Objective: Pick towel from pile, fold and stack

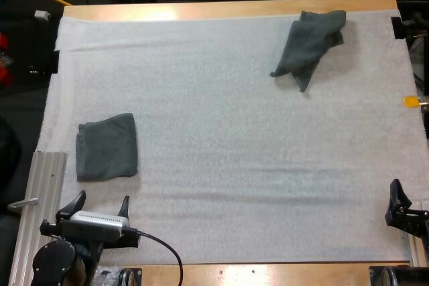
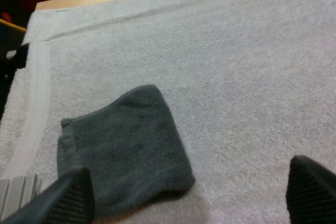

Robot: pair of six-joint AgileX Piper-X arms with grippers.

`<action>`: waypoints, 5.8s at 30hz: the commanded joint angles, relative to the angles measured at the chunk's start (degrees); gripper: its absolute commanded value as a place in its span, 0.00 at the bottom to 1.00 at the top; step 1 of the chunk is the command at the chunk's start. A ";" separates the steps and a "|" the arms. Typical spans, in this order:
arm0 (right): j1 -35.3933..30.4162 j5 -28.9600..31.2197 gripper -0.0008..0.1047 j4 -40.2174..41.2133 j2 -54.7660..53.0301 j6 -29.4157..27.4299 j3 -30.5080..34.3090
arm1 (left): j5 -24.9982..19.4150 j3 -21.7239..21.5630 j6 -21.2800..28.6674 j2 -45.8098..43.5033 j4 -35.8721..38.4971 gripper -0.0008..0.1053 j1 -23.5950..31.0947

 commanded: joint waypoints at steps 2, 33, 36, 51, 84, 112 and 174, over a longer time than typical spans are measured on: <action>-0.20 -1.68 0.94 -0.35 -1.57 -0.79 -0.53 | 0.29 -0.36 -0.50 -7.80 -1.11 0.68 0.03; -0.20 -41.33 0.92 1.48 28.71 2.78 -24.56 | 14.07 -22.08 -0.50 24.27 -1.84 0.68 -22.10; -0.20 -41.51 0.92 -1.63 30.82 4.39 -24.56 | 14.07 -22.08 -0.50 25.38 -2.53 0.68 -22.99; 5.00 -30.12 0.92 -20.70 48.32 14.15 -24.56 | 14.07 -22.08 -0.50 25.96 -5.78 0.68 -23.00; 14.48 -2.00 0.91 -46.43 107.52 40.54 -44.33 | 14.07 -22.08 -4.85 25.96 -2.74 0.68 -23.00; 14.97 -4.82 0.02 -40.20 107.00 20.98 -55.06 | 14.07 -22.08 -5.21 25.96 -1.82 0.68 -23.00; 38.47 -29.63 0.02 -34.77 87.07 35.31 -34.50 | 14.07 -22.08 -5.21 25.96 -1.82 0.68 -23.00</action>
